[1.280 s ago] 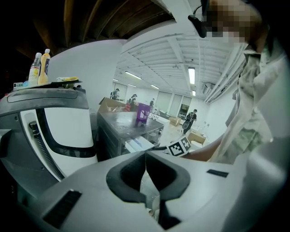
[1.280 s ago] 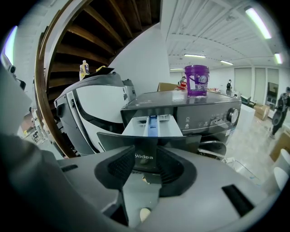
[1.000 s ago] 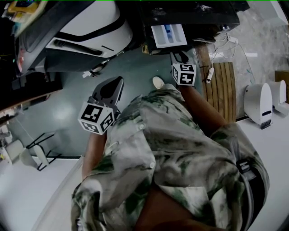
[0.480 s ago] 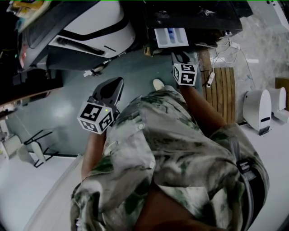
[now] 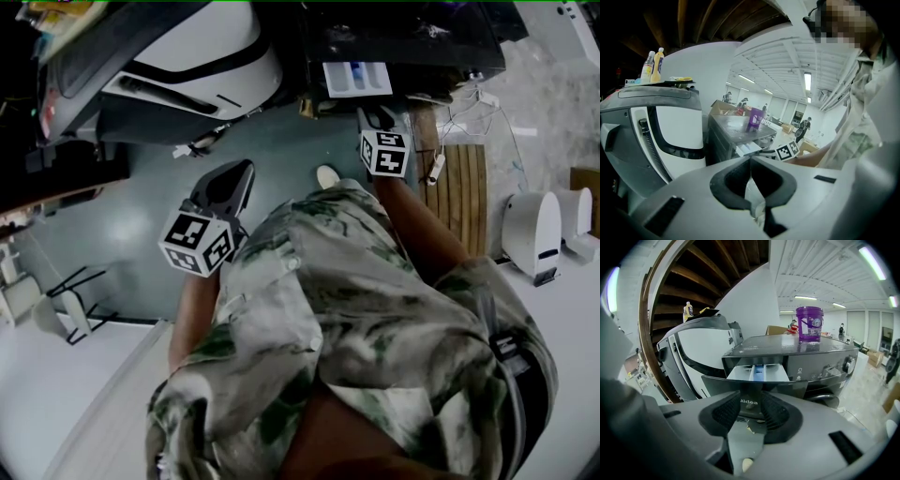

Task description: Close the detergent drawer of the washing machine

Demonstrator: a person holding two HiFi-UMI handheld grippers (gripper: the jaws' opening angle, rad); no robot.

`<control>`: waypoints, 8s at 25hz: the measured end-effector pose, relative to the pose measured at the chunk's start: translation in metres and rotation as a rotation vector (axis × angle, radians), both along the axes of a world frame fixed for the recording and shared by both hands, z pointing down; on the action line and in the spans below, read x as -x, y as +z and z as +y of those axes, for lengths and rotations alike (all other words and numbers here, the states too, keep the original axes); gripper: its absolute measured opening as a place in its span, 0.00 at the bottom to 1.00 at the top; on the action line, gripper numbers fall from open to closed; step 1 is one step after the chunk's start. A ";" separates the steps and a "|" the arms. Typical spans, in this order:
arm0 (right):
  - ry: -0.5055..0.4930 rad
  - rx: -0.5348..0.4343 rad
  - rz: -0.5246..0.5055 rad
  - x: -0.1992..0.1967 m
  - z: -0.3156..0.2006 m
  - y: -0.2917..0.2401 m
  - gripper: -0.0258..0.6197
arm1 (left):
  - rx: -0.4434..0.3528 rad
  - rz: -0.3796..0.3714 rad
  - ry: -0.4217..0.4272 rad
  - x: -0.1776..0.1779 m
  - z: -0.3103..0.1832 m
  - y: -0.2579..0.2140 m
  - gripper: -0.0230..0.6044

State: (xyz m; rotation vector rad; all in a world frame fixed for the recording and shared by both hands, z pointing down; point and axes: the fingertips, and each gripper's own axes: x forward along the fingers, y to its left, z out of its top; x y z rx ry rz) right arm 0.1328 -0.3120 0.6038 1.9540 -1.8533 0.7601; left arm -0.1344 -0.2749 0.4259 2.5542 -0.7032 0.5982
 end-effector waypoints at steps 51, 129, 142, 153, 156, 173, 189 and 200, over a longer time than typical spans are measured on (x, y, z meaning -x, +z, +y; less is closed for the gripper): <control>-0.046 -0.003 0.029 -0.009 -0.034 0.002 0.28 | 0.076 -0.014 -0.064 0.002 -0.016 0.017 0.08; -0.066 -0.024 0.030 -0.022 -0.082 0.002 0.26 | 0.086 -0.022 -0.133 0.006 -0.021 0.022 0.08; -0.061 -0.026 0.036 -0.023 -0.090 0.004 0.26 | 0.087 -0.021 -0.139 0.006 -0.028 0.024 0.08; -0.049 -0.027 0.038 -0.026 -0.096 0.004 0.25 | 0.091 -0.017 -0.138 0.002 -0.036 0.025 0.08; -0.044 -0.029 0.039 -0.025 -0.097 0.004 0.25 | 0.091 -0.016 -0.137 0.003 -0.038 0.025 0.08; -0.015 -0.018 0.060 -0.030 -0.105 0.013 0.17 | 0.104 -0.018 -0.162 0.010 -0.034 0.028 0.08; -0.130 -0.056 0.001 0.025 -0.032 -0.027 0.12 | 0.106 0.028 -0.091 0.037 0.015 0.027 0.08; -0.245 -0.071 -0.002 0.092 0.061 -0.071 0.09 | 0.100 0.088 -0.026 0.059 0.072 0.023 0.08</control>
